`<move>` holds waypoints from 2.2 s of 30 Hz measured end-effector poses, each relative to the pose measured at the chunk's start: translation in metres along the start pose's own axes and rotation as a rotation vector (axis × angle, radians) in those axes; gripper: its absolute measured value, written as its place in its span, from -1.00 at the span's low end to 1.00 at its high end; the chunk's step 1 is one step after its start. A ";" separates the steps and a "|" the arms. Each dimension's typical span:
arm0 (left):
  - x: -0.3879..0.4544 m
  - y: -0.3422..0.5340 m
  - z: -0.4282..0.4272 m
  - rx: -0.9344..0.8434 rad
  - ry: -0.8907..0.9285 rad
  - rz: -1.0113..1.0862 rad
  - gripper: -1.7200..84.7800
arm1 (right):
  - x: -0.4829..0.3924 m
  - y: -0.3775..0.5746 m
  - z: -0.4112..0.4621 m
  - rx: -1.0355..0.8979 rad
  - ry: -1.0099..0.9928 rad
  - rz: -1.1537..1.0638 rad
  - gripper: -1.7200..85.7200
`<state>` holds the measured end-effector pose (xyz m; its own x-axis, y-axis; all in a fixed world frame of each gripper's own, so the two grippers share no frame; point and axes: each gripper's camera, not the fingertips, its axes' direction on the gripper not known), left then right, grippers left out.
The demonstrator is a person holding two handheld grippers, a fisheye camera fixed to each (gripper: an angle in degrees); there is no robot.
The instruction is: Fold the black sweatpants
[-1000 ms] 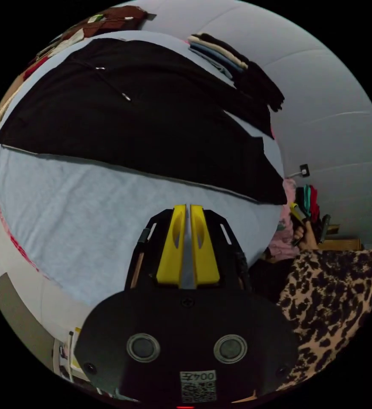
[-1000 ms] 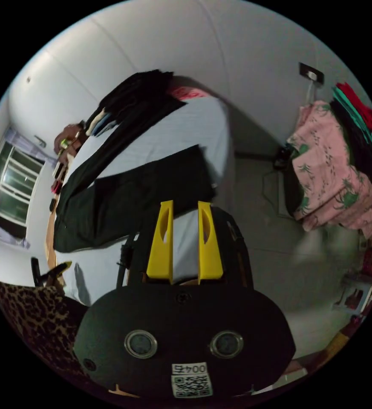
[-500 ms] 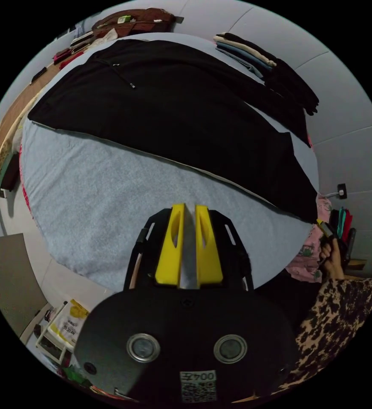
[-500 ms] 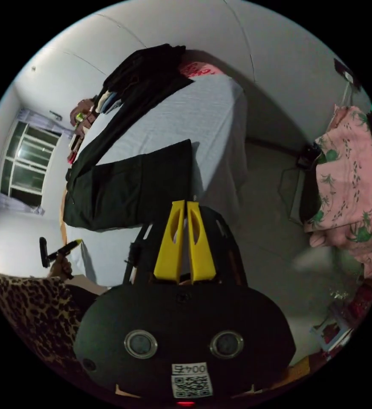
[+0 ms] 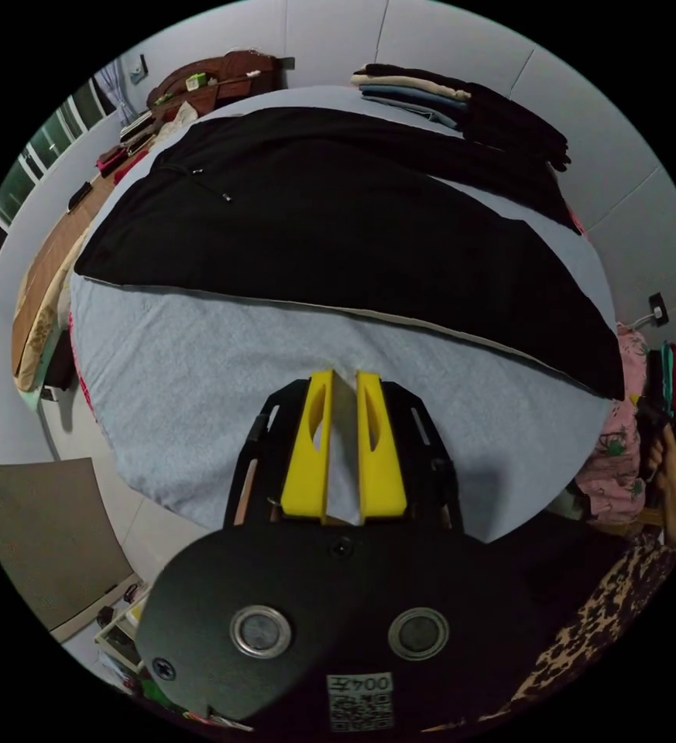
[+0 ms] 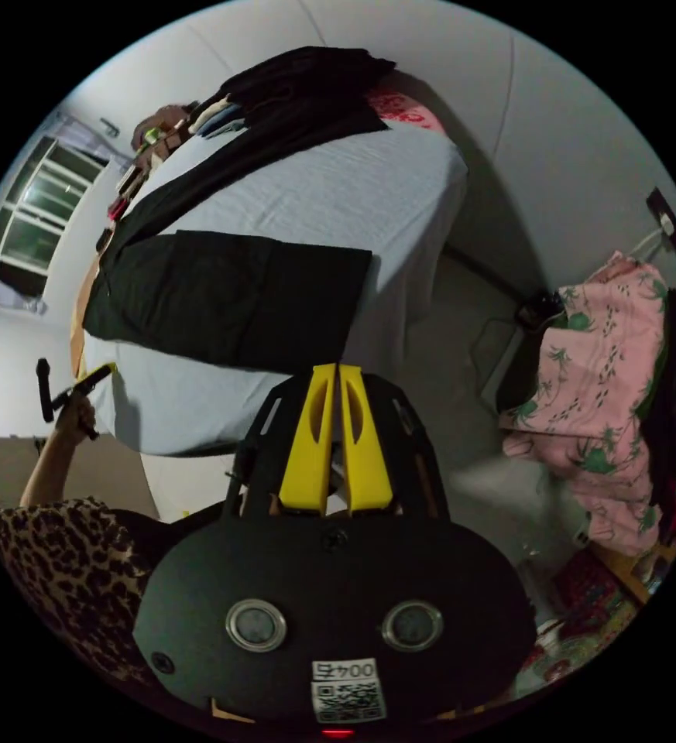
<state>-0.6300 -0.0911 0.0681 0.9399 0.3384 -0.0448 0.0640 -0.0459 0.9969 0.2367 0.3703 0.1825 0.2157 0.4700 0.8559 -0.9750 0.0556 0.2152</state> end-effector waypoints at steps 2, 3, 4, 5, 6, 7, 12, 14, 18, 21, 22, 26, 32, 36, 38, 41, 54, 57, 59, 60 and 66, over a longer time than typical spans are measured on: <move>0.003 0.012 0.009 0.038 0.013 -0.002 -0.93 | 0.004 -0.004 -0.023 0.031 -0.042 -0.042 -0.83; 0.003 0.015 0.011 0.049 0.017 -0.005 -0.93 | 0.005 -0.005 -0.028 0.033 -0.054 -0.047 -0.81; 0.002 0.021 0.015 0.069 0.032 -0.015 -0.93 | 0.006 -0.008 -0.035 0.048 -0.071 -0.071 -0.78; 0.000 0.029 0.019 0.090 0.060 -0.041 -0.93 | 0.006 -0.009 -0.041 0.067 -0.067 -0.110 -0.76; -0.002 0.032 0.021 0.096 0.079 -0.062 -0.93 | 0.006 -0.011 -0.043 0.073 -0.061 -0.130 -0.75; -0.005 0.040 0.024 0.092 0.124 -0.108 -0.93 | 0.006 -0.015 -0.046 0.073 -0.057 -0.167 -0.74; 0.026 0.073 0.020 0.155 0.344 -0.143 -0.91 | 0.019 -0.043 -0.056 0.070 -0.120 -0.248 -0.73; 0.069 0.082 0.023 0.177 0.430 -0.090 -0.88 | 0.029 -0.069 -0.057 0.064 -0.129 -0.305 -0.71; 0.143 0.081 0.044 0.159 0.500 -0.048 -0.82 | 0.045 -0.122 -0.051 0.019 -0.116 -0.432 -0.70; 0.192 0.071 0.063 0.174 0.548 -0.102 -0.80 | 0.060 -0.168 -0.046 -0.063 -0.144 -0.562 -0.70; 0.210 0.065 0.071 0.164 0.545 -0.105 -0.80 | 0.066 -0.182 -0.045 -0.100 -0.182 -0.611 -0.70; 0.253 0.049 0.092 0.129 0.454 -0.132 -0.79 | 0.077 -0.206 -0.033 -0.295 -0.307 -0.785 -0.78; 0.272 0.040 0.117 0.069 0.382 -0.238 -0.80 | 0.073 -0.224 -0.067 -0.290 -0.230 -0.894 -0.95; 0.280 0.037 0.146 -0.037 0.306 -0.246 -0.80 | 0.097 -0.237 -0.057 -0.348 -0.294 -0.824 -0.94; 0.277 0.040 0.153 -0.037 0.307 -0.269 -0.82 | 0.110 -0.249 -0.064 -0.375 -0.333 -0.760 -0.93; 0.273 0.040 0.156 -0.025 0.350 -0.283 -0.82 | 0.125 -0.253 -0.091 -0.318 -0.293 -0.708 -0.94; 0.227 -0.005 0.232 0.162 1.098 -0.473 -0.83 | 0.113 -0.284 -0.160 -0.236 -0.317 -0.690 -0.85; 0.228 -0.003 0.224 0.186 0.934 -0.453 -0.83 | 0.108 -0.288 -0.171 -0.225 -0.290 -0.689 -0.85; 0.243 -0.009 0.206 0.094 0.615 -0.344 -0.71 | 0.104 -0.290 -0.177 -0.218 -0.269 -0.687 -0.84; 0.247 -0.010 0.202 0.061 0.510 -0.318 -0.67 | 0.102 -0.291 -0.179 -0.217 -0.264 -0.687 -0.84; 0.249 -0.019 0.190 0.166 -0.056 -0.310 -0.42 | 0.084 -0.295 -0.189 -0.224 -0.244 -0.695 -0.83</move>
<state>-0.3339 -0.1841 0.0253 0.8840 0.3080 -0.3517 0.3984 -0.1025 0.9115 0.5323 0.5600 0.1017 0.7633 0.0554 0.6437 -0.5928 0.4562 0.6637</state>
